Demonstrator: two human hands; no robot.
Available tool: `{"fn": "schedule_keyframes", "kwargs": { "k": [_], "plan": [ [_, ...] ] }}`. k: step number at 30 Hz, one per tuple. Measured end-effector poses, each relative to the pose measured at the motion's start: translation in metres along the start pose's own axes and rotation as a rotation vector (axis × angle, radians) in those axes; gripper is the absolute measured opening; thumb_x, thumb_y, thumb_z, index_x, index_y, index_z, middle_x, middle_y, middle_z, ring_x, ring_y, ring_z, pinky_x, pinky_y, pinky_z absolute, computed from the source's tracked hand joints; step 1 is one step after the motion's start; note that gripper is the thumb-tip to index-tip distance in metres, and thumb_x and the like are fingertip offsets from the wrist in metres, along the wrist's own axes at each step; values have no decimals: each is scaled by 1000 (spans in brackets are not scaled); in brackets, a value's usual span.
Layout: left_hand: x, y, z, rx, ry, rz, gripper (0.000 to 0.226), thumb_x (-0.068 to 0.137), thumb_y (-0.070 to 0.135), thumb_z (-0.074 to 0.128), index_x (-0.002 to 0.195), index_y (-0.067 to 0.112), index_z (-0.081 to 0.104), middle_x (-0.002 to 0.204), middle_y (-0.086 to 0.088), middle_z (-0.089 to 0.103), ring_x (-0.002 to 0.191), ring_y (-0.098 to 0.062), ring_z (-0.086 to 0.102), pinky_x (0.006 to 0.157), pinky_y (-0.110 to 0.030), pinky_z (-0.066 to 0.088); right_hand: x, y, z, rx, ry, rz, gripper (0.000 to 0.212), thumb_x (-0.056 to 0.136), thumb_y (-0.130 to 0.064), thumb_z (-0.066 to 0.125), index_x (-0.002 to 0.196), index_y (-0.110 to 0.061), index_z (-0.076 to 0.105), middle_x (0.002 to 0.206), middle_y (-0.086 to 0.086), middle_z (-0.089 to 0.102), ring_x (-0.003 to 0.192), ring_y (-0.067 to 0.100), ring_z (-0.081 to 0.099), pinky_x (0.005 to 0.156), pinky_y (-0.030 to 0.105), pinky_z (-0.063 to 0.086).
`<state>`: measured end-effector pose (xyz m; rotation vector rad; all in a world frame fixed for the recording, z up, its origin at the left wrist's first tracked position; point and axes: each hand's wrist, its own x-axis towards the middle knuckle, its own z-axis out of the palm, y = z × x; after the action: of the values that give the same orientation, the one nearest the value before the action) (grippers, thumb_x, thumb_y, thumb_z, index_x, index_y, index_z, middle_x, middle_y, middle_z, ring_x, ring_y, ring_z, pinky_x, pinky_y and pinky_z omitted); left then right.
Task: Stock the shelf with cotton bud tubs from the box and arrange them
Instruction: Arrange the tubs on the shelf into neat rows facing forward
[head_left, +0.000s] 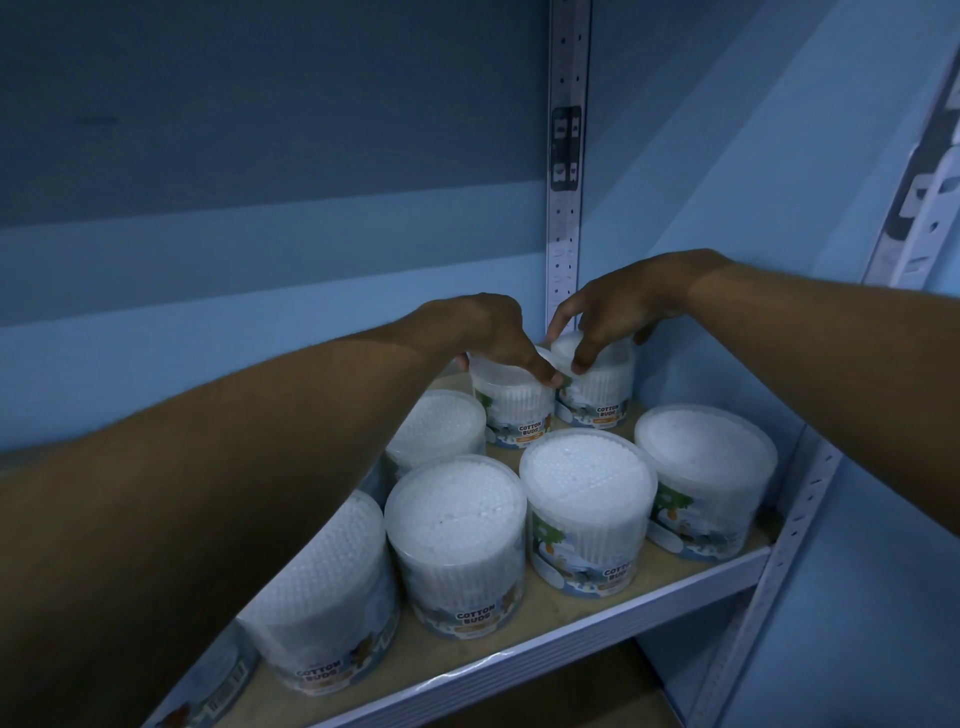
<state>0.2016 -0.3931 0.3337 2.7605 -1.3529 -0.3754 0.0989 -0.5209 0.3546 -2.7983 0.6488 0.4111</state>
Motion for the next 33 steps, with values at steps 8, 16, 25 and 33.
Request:
{"fn": "schedule_keyframes", "kwargs": {
  "k": [8, 16, 25, 33],
  "plan": [
    [-5, 2, 0, 30, 3, -2, 91, 58, 77, 75, 120, 12, 62, 116, -5, 64, 93, -24, 67, 77, -34, 62, -5, 0, 1, 9, -18, -9, 53, 78, -34, 83, 122, -46, 56, 130, -5, 44, 126, 28, 46, 97, 44, 54],
    [-17, 11, 2, 25, 1, 11, 75, 63, 71, 77, 108, 12, 61, 113, -6, 64, 93, -24, 67, 70, -30, 60, -17, 1, 4, 1, -40, 1, 57, 77, -33, 84, 124, -46, 55, 132, -5, 47, 123, 27, 47, 96, 43, 55],
    [-29, 19, 1, 36, -38, 14, 78, 60, 71, 79, 105, 12, 55, 112, -7, 61, 84, -22, 65, 67, -30, 60, -30, 0, 7, 7, -61, 8, 59, 76, -34, 84, 125, -47, 54, 135, -5, 46, 125, 27, 48, 98, 42, 53],
    [-37, 23, 0, 56, -55, -2, 87, 52, 75, 80, 108, 14, 56, 105, -7, 64, 88, -23, 67, 77, -37, 62, -40, 0, 10, -1, -66, 10, 58, 75, -34, 84, 123, -48, 54, 134, -5, 47, 120, 26, 50, 94, 40, 55]
  ]
}}
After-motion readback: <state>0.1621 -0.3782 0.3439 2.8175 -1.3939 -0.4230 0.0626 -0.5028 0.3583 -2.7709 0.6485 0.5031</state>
